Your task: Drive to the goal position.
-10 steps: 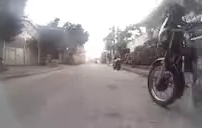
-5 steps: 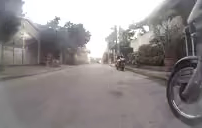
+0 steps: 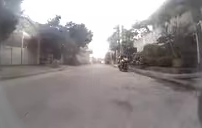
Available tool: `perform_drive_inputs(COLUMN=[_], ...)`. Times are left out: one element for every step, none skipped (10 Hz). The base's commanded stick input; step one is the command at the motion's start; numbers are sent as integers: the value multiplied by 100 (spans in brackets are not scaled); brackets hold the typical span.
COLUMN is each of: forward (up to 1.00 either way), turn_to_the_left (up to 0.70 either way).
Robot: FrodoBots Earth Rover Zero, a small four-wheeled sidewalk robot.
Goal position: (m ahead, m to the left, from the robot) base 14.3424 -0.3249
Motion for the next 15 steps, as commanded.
perform_drive_inputs(forward=[100,100,100,100,100,100,100,100,100,100,100,100,100,100,100], turn_to_the_left=[0,0,0,-2,-18,-40,-40,-40,-40,-40,0,0,0,0,0])
